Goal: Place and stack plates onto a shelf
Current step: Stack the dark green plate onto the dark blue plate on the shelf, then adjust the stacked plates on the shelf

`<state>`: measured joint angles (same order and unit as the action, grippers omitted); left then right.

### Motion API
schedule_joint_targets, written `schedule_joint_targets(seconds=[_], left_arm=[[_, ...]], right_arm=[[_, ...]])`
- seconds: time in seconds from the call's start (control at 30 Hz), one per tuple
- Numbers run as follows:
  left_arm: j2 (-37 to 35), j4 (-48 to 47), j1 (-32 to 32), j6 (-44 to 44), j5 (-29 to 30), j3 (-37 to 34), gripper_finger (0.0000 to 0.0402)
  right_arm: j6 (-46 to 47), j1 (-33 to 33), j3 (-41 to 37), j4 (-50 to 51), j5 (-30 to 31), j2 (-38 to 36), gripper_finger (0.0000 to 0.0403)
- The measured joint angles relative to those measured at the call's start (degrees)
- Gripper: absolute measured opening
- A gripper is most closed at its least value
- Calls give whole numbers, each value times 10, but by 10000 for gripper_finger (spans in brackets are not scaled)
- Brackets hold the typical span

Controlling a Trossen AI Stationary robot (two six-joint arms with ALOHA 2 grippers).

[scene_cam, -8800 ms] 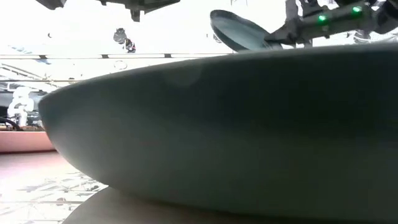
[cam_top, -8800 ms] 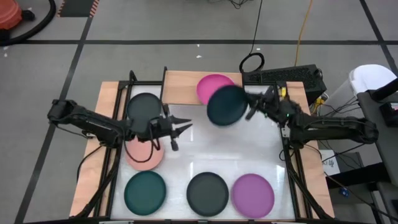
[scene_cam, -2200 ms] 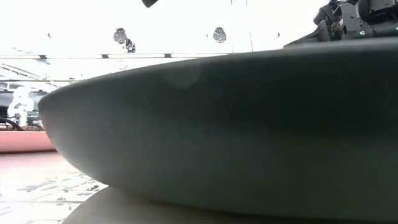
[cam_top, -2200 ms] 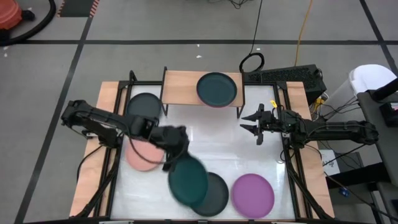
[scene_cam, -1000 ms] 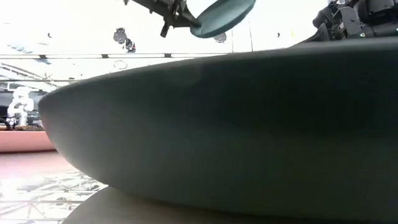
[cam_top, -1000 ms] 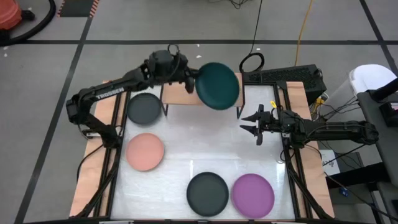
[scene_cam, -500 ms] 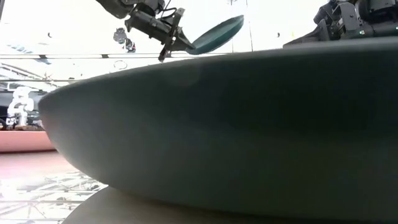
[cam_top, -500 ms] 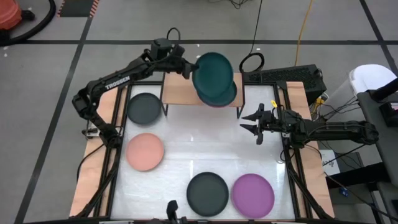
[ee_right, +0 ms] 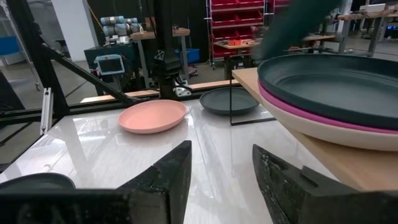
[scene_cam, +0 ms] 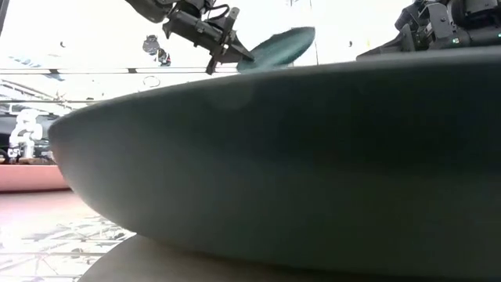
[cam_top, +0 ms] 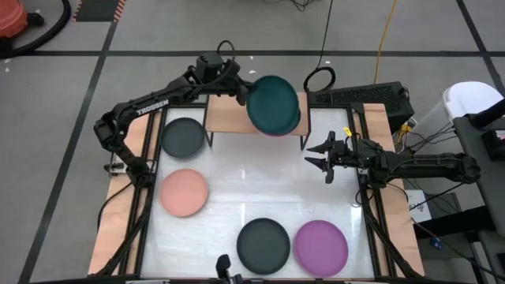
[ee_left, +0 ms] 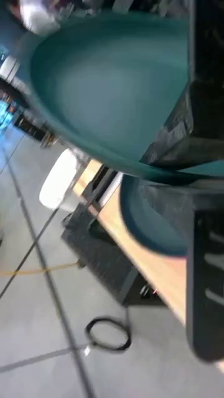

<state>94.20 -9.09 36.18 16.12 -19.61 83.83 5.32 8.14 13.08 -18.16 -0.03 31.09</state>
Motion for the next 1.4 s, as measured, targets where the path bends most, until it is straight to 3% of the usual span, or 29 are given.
schedule_joint_targets(seconds=[0.23,0.37,0.57,0.73,0.8,0.97,1.07,1.4], left_arm=[[3,11,-14,-8,15,0,135],[0,33,-16,-8,8,0,158],[-38,70,-15,-18,1,0,161],[-71,-15,-15,-71,28,0,161],[-81,-72,-15,-94,65,0,161],[-89,-240,-15,-140,221,0,161],[-83,-313,-15,-141,275,0,161],[-2,-274,-46,-117,254,-34,161]], right_arm=[[0,0,0,0,0,0,151],[0,0,0,0,0,0,151],[3,0,0,0,0,0,151],[-1,0,0,5,0,0,151],[-2,0,0,5,0,0,151],[-2,0,0,5,0,0,151],[-2,0,0,5,0,0,151],[-6,0,0,0,1,0,151]])
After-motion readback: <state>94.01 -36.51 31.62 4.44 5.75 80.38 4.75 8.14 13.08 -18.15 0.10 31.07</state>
